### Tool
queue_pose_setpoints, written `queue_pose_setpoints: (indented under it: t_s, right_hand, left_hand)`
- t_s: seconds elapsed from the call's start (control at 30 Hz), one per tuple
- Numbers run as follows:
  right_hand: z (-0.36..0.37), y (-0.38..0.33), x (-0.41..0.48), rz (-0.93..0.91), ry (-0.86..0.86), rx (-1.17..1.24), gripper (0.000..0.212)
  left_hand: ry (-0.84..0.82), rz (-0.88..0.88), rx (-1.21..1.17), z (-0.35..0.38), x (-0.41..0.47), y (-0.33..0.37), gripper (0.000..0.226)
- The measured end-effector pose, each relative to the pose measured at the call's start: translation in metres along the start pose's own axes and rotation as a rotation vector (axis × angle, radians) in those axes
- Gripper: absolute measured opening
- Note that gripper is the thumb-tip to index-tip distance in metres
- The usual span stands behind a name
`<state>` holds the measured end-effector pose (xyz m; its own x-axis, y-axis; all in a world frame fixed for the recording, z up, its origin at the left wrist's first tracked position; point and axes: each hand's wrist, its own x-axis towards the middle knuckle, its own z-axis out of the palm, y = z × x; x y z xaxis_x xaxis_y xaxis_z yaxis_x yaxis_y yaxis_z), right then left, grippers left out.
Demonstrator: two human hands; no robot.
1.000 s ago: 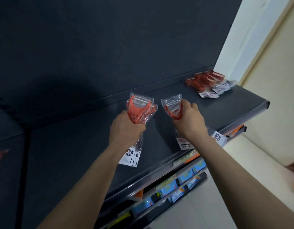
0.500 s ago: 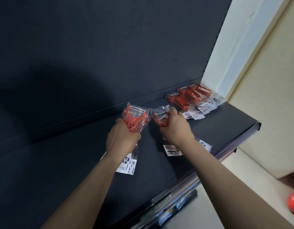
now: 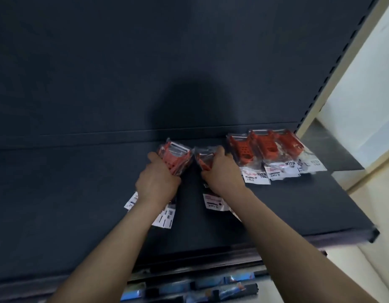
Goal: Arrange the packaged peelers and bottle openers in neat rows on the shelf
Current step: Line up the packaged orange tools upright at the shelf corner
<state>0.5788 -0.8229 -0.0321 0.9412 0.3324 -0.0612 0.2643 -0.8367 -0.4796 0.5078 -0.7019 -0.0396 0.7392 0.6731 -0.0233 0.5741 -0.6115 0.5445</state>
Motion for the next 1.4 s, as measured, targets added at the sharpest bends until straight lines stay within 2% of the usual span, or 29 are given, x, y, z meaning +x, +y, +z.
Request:
queue_pose_setpoints:
  t_s: [0.13, 0.23, 0.3, 0.4, 0.53, 0.67, 0.83, 0.93, 1.1, 1.4]
  right_hand:
    - [0.000, -0.003, 0.001, -0.045, -0.043, 0.009, 0.076]
    - [0.000, -0.006, 0.002, -0.062, -0.103, 0.006, 0.078]
    - [-0.003, -0.007, 0.002, -0.042, -0.138, 0.022, 0.078]
    - [-0.010, -0.008, 0.002, -0.024, -0.151, -0.023, 0.074]
    - [-0.014, -0.010, 0.001, -0.002, -0.173, -0.083, 0.066]
    - [-0.013, -0.010, 0.000, 0.031, -0.215, -0.128, 0.077]
    - [-0.016, -0.006, 0.002, 0.011, -0.151, -0.104, 0.053]
    - [-0.023, -0.004, 0.008, -0.011, -0.079, -0.034, 0.043]
    - [-0.048, 0.024, 0.024, -0.034, 0.030, 0.025, 0.042]
    - [-0.115, 0.125, 0.064, 0.033, 0.183, 0.001, 0.031]
  left_hand:
    - [0.013, -0.076, 0.032, -0.004, -0.006, 0.001, 0.068]
    - [0.032, -0.068, 0.008, -0.010, -0.009, -0.002, 0.087]
    - [0.074, -0.043, -0.009, -0.015, -0.011, -0.005, 0.091]
    - [0.113, 0.015, -0.006, -0.021, -0.009, -0.007, 0.074]
    - [0.004, 0.040, 0.016, -0.025, -0.003, -0.007, 0.049]
    - [-0.030, 0.081, -0.019, -0.026, 0.000, -0.009, 0.034]
    - [0.075, 0.107, -0.115, -0.027, -0.001, -0.003, 0.011]
    - [0.128, 0.120, -0.151, -0.025, 0.001, 0.008, 0.009]
    - [0.173, 0.153, -0.235, -0.010, 0.002, 0.046, 0.009]
    - [0.092, 0.220, -0.306, 0.060, -0.003, 0.149, 0.016]
